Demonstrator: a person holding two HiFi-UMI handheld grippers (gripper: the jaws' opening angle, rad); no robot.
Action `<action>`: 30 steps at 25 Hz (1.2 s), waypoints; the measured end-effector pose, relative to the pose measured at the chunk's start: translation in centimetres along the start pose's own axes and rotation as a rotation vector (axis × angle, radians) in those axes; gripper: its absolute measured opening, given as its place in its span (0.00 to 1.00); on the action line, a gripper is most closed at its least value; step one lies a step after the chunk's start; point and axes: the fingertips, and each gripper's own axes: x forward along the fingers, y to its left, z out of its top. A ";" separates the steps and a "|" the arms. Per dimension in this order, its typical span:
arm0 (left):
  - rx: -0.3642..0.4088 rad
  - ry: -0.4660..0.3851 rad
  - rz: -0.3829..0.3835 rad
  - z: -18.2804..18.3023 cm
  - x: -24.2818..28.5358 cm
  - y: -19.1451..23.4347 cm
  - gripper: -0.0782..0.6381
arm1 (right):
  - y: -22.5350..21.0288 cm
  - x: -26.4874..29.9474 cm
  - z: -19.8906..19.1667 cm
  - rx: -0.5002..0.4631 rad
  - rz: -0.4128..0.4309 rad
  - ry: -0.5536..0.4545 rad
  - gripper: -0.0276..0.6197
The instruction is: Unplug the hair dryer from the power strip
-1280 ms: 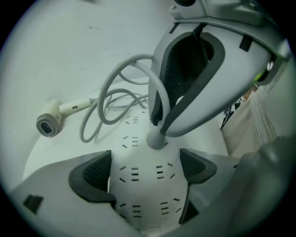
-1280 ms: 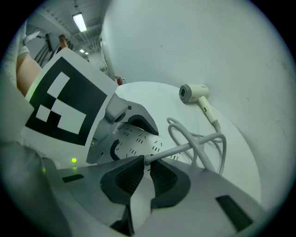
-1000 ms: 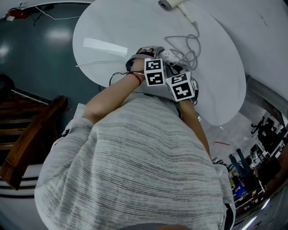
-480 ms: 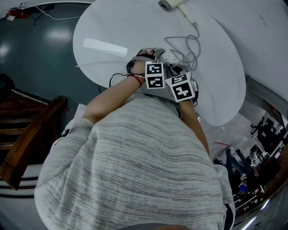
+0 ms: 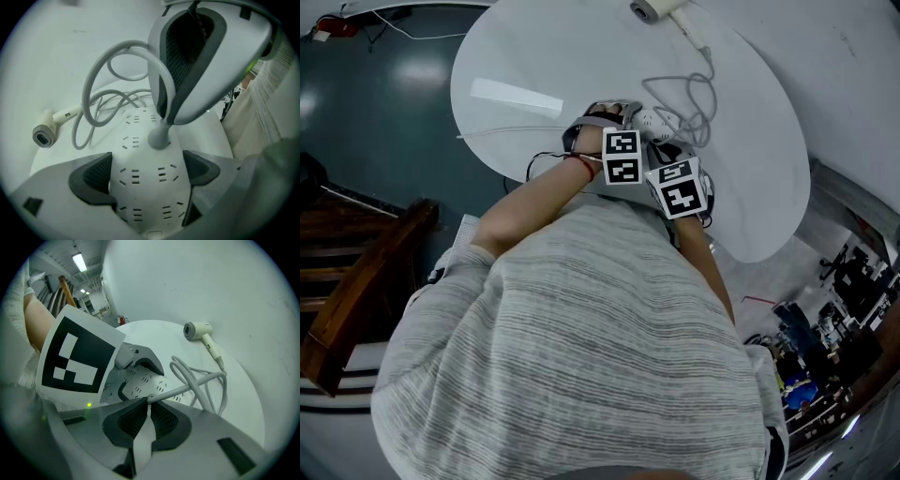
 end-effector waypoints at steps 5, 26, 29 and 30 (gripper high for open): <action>0.003 0.002 -0.004 0.1 0.0 -0.1 0.75 | -0.2 0.2 0.1 0.011 0.001 -0.024 0.10; -0.007 0.001 0.001 0.1 0.0 0.0 0.75 | -0.5 1.3 0.0 -0.095 0.032 0.074 0.18; -0.014 -0.001 0.002 0.2 0.1 0.0 0.75 | -0.5 1.8 -0.2 -0.110 0.051 0.085 0.15; -0.015 0.001 0.002 0.1 0.1 0.1 0.75 | -0.5 1.8 -0.2 -0.117 0.053 0.082 0.15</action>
